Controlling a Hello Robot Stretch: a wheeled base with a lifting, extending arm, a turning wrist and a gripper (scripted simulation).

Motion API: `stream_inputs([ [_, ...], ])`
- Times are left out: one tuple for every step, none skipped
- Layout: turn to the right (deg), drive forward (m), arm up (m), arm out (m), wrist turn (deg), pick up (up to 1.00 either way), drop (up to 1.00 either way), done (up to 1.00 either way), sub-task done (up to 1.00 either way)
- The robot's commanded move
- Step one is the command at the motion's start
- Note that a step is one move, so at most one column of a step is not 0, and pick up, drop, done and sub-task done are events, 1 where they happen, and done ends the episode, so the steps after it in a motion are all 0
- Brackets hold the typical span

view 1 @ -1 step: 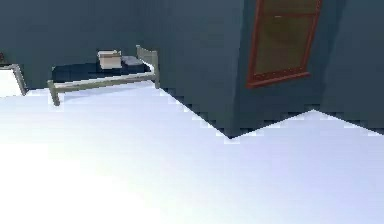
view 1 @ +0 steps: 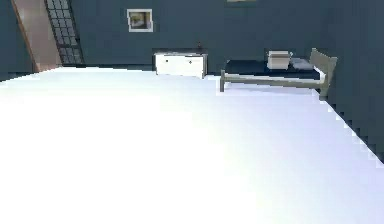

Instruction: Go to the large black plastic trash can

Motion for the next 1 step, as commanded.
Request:
stream_inputs([
  [-33.0, 0.0, 0.0, 0.0, 0.0, 0.0, 0.0, 0.0, 0.0],
])
